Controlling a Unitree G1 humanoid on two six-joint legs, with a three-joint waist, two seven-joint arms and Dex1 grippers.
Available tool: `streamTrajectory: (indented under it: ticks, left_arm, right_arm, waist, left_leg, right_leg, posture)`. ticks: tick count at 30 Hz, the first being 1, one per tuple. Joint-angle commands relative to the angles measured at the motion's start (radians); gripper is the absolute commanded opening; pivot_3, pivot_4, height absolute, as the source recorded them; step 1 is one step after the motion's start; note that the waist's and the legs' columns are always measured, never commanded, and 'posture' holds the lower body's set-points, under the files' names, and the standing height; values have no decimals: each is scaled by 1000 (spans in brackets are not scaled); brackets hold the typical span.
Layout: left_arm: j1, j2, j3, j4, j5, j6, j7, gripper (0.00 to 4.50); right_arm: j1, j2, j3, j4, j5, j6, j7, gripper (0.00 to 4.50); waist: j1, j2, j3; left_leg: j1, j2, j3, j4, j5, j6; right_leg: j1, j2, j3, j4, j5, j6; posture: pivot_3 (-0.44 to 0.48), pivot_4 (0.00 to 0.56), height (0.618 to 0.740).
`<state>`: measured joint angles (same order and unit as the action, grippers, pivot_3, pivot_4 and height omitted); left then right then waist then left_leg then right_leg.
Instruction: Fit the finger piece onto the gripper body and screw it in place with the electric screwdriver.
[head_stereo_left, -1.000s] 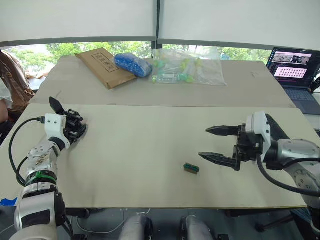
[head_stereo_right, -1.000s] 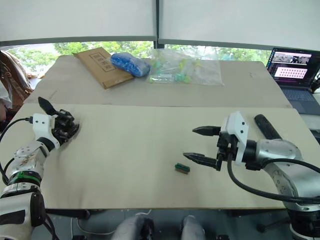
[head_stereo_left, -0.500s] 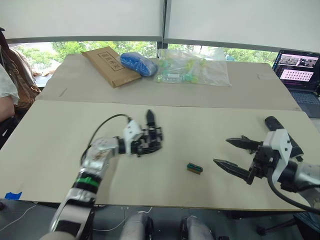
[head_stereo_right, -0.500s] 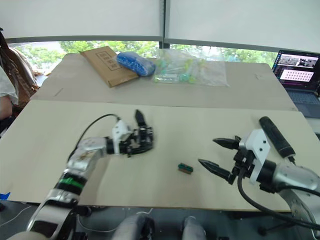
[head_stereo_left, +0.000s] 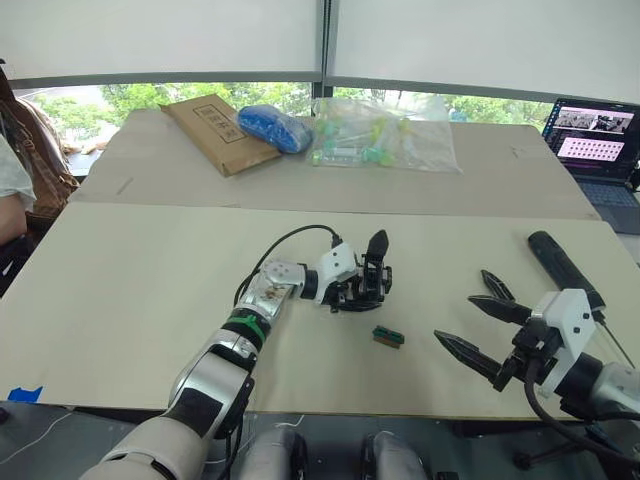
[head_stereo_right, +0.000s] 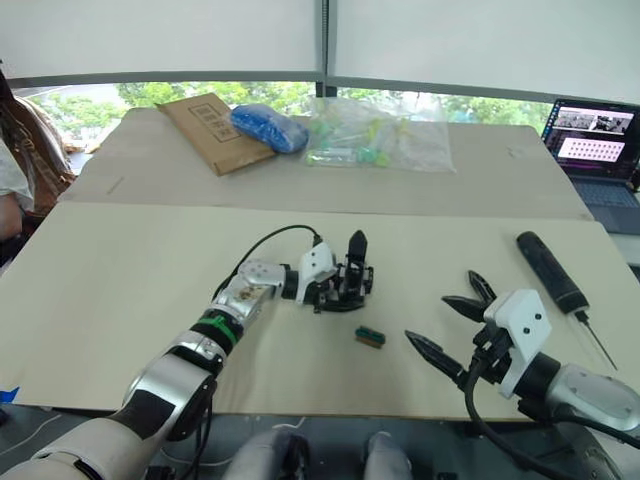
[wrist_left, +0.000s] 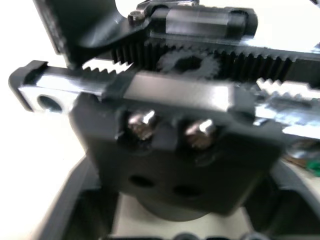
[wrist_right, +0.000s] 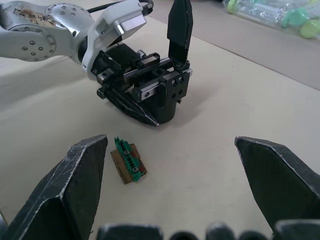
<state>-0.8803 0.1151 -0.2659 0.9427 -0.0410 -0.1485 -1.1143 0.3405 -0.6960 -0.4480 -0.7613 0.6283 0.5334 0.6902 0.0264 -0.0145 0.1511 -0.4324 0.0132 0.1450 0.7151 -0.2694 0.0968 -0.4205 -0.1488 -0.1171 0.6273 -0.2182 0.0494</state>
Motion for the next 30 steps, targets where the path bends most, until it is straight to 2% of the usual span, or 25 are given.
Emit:
streamTrajectory:
  ticks: [1,6,9,12,15,19,22,25,30]
  left_arm:
    - [44,69,37,-119,-39,73,-73,4412]
    - [164,234,77,-423,-127,255,-191,4412]
    - [237,354,100,-664,-214,368,-278,4412]
    - [248,477,136,-904,-338,551,-339,4412]
    - [229,531,153,-1047,-419,656,-338,4412]
    - [200,557,170,-1167,-499,753,-310,4412]
    - [190,567,186,-1232,-561,820,-279,4412]
    - [198,579,189,-1275,-578,831,-252,4412]
    - [204,589,196,-1308,-606,846,-217,4412]
  right_arm:
    - [3,-25,-76,-31,17,-13,9,4500]
    - [-56,-155,-170,40,66,62,59,4500]
    - [-138,-306,-193,168,100,209,86,4500]
    - [-320,-528,-34,419,54,349,131,4500]
    - [-541,-610,210,601,-37,348,199,4500]
    - [-886,-543,515,878,-187,408,288,4500]
    - [-1061,-479,698,1092,-329,386,379,4500]
    - [-1174,-417,788,1255,-423,360,434,4500]
    - [-1295,-308,831,1452,-511,331,468,4500]
  waist:
    - [-3,0,0]
    - [-22,1,0]
    - [-19,2,0]
    - [-13,4,2]
    - [-13,6,2]
    - [-25,7,2]
    - [-32,8,2]
    - [-34,8,3]
    - [-38,9,3]
  left_leg:
    - [0,0,0,0,0,0]
    - [1,1,0,-1,1,-1]
    - [1,1,0,0,1,-1]
    - [1,1,-1,1,1,-1]
    - [1,1,-4,1,0,-1]
    - [1,0,-2,1,1,-1]
    - [1,0,0,0,2,-3]
    - [0,0,1,0,2,-3]
    - [1,0,2,0,2,-4]
  right_leg:
    - [0,0,0,0,0,0]
    - [-1,1,3,1,0,0]
    - [-1,1,3,1,0,0]
    - [0,-1,3,0,0,0]
    - [-1,-3,1,-2,-1,0]
    - [1,-2,3,-2,-1,0]
    - [0,1,4,-1,-2,1]
    - [-1,1,4,0,-2,2]
    - [0,2,4,0,-2,2]
  posture:
    - [0,150,732]
    - [0,150,732]
    - [0,150,732]
    - [0,150,732]
    - [0,150,732]
    - [0,150,732]
    - [0,150,732]
    - [0,150,732]
    - [0,150,732]
